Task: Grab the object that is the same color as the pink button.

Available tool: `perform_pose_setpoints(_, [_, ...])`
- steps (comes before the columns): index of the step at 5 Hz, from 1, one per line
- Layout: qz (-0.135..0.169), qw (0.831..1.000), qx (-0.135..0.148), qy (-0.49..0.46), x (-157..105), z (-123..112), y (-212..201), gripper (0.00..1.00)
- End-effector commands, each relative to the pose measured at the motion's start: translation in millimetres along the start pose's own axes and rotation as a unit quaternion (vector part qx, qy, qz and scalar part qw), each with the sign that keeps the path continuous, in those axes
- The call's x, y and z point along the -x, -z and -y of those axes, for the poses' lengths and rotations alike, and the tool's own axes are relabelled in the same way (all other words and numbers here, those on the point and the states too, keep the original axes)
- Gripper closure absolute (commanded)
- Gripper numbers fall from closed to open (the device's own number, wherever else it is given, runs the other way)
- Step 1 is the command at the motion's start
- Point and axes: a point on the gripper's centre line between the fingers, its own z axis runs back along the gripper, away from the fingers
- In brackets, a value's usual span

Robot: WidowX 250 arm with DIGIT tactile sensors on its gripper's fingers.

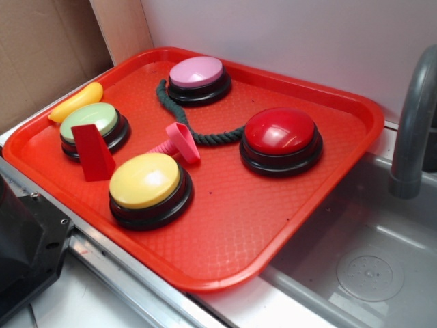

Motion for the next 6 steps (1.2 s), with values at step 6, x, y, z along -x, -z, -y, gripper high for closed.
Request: perform_pose_setpoints(6, [-0.101,0.945,0.064,-0.304,-69.6,-17.2,135.7,0.0])
